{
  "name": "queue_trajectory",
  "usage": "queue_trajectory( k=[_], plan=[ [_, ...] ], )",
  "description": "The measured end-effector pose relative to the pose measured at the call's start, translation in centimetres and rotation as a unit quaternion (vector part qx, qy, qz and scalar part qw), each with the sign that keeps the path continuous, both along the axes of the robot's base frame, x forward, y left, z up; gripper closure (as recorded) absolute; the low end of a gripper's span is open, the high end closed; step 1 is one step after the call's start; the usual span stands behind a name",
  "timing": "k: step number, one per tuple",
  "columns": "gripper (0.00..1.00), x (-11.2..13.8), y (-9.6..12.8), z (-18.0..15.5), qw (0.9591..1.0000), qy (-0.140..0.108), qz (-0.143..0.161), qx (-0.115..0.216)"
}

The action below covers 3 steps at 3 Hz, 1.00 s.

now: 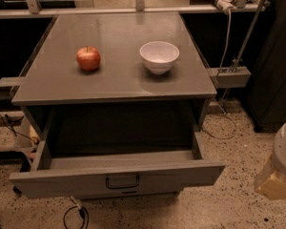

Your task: Close top drawer

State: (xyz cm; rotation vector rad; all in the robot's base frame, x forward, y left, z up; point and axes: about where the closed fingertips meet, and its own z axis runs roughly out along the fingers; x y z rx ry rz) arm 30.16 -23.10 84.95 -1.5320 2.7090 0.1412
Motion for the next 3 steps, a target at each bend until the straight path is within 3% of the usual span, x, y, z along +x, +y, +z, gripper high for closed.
queue_trajectory(
  k=[1, 2, 3],
  plan=[
    [1.00, -0.2, 0.8, -1.3, 0.9994, 0.002, 0.013, 0.033],
    [1.00, 0.2, 2.9, -6.1, 0.9953, 0.016, -0.011, 0.095],
    [1.00, 2.6, 5.3, -10.0, 0.9884, 0.017, -0.030, 0.148]
  ],
)
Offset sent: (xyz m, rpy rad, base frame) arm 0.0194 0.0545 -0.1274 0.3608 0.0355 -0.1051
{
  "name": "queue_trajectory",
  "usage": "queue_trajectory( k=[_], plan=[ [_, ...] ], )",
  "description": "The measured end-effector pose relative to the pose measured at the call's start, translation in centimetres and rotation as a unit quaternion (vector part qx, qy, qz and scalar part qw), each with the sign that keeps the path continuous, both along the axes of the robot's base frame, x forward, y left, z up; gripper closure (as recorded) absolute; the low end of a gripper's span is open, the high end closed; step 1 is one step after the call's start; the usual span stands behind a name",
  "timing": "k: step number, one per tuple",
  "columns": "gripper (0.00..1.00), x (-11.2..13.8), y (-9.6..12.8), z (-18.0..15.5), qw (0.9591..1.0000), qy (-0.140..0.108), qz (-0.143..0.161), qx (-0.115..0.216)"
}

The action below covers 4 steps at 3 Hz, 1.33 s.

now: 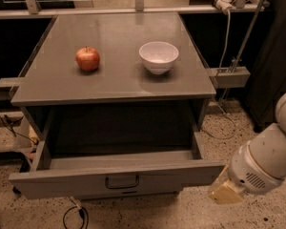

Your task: Close top drawer

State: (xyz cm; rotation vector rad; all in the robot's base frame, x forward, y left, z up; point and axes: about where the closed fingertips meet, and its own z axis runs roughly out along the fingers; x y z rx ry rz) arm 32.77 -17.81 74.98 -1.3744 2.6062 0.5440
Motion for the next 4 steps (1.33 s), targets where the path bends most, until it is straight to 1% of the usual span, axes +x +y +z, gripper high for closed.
queue_trajectory(
  k=[1, 2, 3, 4],
  plan=[
    [1.00, 1.6, 2.0, -2.9, 0.9993, 0.015, -0.013, 0.032],
    [1.00, 1.8, 2.0, -3.3, 0.9992, 0.016, -0.015, 0.035],
    [1.00, 2.0, 2.4, -4.2, 0.9988, 0.018, -0.025, 0.039],
    [1.00, 4.0, 3.1, -7.1, 0.9968, 0.016, -0.058, 0.053]
  ],
)
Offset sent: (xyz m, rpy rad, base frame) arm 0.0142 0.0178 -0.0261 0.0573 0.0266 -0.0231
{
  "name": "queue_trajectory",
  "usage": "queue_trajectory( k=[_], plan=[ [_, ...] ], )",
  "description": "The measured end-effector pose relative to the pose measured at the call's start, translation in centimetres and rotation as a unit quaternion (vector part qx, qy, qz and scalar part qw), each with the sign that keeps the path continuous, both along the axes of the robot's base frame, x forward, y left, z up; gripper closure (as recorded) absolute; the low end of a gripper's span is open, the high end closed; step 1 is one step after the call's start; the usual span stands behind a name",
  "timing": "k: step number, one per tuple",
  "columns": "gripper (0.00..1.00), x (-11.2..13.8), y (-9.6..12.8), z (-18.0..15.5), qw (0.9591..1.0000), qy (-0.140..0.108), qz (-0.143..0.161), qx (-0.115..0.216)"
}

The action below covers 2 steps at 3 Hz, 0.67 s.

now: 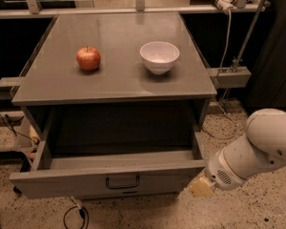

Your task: Close top drawer

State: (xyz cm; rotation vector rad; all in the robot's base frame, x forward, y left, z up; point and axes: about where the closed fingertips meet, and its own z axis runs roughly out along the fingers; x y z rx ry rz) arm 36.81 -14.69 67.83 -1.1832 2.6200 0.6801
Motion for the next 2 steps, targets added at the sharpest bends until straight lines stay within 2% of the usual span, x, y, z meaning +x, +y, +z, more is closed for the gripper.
queue_trajectory(
  k=[1, 2],
  plan=[
    [1.00, 3.62, 0.54, -1.83, 0.9991, -0.025, -0.035, 0.005],
    [1.00, 3.58, 0.56, -1.83, 0.9991, -0.025, -0.035, 0.005]
  ],
)
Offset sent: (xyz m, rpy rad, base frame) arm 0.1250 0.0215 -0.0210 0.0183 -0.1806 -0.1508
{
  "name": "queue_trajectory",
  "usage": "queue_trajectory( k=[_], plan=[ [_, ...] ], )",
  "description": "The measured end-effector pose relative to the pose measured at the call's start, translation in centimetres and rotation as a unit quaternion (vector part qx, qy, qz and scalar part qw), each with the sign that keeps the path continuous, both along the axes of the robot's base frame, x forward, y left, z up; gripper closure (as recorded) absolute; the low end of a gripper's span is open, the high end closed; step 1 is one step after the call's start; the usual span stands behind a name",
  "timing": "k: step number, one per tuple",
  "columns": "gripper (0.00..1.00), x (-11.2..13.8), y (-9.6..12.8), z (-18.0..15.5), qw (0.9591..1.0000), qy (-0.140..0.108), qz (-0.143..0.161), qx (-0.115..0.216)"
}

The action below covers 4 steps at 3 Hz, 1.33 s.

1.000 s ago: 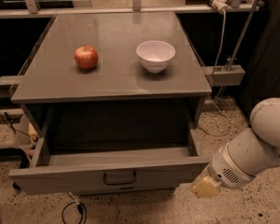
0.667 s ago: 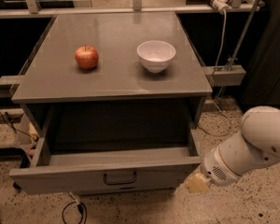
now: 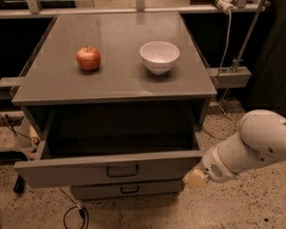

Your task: Close top drawer

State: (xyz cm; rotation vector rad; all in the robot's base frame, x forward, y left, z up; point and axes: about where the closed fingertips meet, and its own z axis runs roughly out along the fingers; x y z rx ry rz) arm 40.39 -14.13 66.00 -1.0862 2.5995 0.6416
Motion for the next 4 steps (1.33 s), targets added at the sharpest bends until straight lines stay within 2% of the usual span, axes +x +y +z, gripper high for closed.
queue_trajectory(
  k=[1, 2, 3, 4],
  plan=[
    [1.00, 4.0, 0.7, 0.1, 0.9995, -0.028, -0.016, 0.004],
    [1.00, 4.3, 0.7, 0.2, 0.9993, -0.031, -0.020, 0.005],
    [1.00, 8.4, 0.4, 1.1, 0.9956, -0.061, -0.070, 0.012],
    [1.00, 8.9, 0.3, 1.2, 0.9945, -0.066, -0.080, 0.013]
  ],
)
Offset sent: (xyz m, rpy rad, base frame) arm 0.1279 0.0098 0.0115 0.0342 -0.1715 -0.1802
